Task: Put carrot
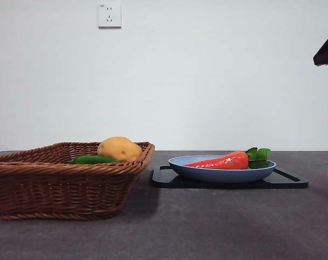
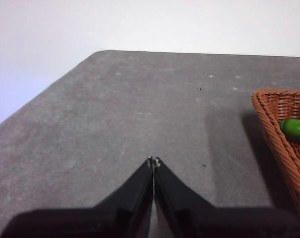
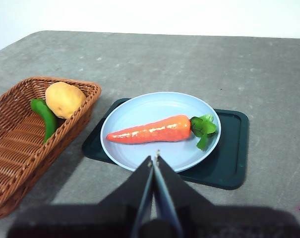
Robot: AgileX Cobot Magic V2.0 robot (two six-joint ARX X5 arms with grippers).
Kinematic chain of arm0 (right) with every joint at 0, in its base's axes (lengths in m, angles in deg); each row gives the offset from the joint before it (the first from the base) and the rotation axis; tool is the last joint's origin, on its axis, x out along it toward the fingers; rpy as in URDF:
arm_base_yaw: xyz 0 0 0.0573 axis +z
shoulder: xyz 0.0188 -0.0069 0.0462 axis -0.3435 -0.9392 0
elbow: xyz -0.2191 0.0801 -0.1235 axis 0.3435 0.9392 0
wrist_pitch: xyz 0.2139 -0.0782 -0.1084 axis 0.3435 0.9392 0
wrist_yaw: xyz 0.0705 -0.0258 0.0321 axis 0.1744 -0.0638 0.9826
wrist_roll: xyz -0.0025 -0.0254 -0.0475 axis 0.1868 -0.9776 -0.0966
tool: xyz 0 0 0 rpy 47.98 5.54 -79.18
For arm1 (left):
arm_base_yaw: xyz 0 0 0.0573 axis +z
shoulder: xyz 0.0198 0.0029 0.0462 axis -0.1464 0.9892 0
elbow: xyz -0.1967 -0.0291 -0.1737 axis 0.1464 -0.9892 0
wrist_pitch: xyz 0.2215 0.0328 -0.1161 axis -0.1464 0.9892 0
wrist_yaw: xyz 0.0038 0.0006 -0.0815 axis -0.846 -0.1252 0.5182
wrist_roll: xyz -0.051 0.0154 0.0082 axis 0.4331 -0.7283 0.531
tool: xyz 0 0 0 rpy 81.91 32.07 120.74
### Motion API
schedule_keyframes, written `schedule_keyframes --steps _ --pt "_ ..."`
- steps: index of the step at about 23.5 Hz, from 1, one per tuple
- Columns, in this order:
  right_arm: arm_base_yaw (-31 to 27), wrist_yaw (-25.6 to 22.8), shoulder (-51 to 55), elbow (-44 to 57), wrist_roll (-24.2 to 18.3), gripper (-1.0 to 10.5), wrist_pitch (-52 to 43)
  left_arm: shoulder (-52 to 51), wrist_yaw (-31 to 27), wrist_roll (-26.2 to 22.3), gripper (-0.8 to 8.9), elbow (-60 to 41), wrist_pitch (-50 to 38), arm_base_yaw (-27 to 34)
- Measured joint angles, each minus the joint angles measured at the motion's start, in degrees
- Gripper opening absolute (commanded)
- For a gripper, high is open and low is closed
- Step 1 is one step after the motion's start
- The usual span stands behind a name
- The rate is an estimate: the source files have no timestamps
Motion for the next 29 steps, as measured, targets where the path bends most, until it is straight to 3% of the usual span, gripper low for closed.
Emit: schedule_keyframes --steps 5,18,21,24,29 --pt "0.00 0.00 0.00 0.00 0.00 0.0 0.00 -0.02 4.52 0.44 0.08 0.00 0.33 0.00" --pt "0.00 0.00 0.00 0.00 0.00 0.0 0.09 -0.02 4.63 0.57 0.08 0.00 -0.17 0.00" --pt "-0.94 -1.09 5.35 0.00 -1.36 0.0 4.04 -0.02 4.66 0.59 0.08 0.00 -0.15 0.00" --pt "-7.58 -0.94 15.76 3.02 -3.67 0.0 3.30 -0.02 4.68 0.59 0.08 0.00 -0.15 0.00" --pt "-19.82 7.15 25.07 12.28 -3.65 0.0 3.67 -0.02 4.68 0.59 0.08 0.00 -0.15 0.00"
